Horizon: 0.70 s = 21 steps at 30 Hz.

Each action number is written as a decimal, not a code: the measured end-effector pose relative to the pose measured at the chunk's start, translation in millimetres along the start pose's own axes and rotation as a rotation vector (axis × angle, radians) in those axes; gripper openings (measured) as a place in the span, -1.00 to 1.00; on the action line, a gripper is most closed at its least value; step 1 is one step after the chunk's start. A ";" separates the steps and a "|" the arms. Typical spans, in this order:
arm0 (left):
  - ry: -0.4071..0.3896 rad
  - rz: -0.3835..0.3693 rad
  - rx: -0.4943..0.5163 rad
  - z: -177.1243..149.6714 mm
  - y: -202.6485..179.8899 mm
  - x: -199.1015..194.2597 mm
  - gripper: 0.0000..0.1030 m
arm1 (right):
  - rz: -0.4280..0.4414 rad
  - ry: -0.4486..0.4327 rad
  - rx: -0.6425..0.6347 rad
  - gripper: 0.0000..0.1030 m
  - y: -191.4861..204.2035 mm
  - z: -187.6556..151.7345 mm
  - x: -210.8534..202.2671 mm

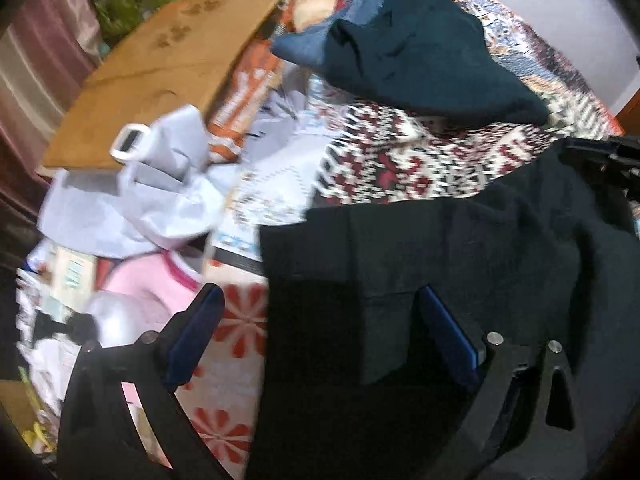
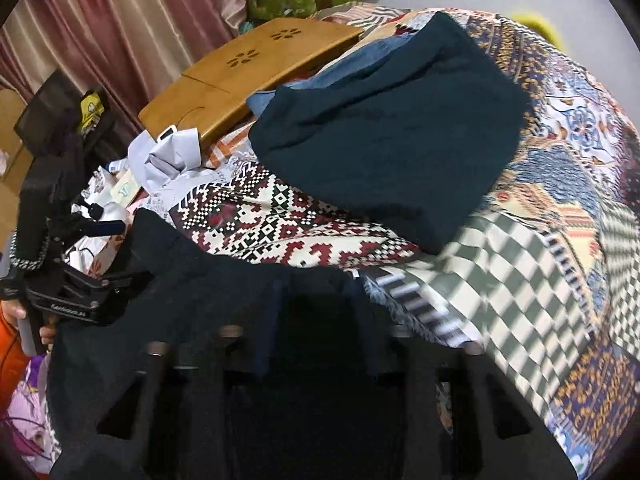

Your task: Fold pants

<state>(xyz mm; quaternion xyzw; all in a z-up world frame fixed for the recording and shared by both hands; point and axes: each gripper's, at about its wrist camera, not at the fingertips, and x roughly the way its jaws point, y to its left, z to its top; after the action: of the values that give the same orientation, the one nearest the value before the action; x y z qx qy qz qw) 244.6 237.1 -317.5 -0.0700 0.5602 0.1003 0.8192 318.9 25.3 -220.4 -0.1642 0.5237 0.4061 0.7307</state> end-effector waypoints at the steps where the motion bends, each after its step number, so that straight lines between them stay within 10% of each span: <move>1: -0.009 0.028 0.009 -1.6 1.1 -0.1 0.94 | -0.012 0.006 -0.021 -0.70 2.3 -0.4 3.1; 13: -0.045 0.207 -0.107 -17.2 30.2 -10.0 0.88 | -0.197 -0.078 -0.052 -0.89 8.8 -2.9 -12.3; 21: -0.055 -0.050 -0.241 -49.0 48.9 -74.9 0.86 | -0.185 -0.202 -0.012 -0.50 14.9 -40.8 -97.2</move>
<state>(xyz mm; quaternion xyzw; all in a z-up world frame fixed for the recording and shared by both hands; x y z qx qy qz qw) 162.1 267.0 -265.6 -0.1792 0.5194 0.1486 0.8222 269.9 -33.6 -146.5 -0.1745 0.4277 0.3544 0.8130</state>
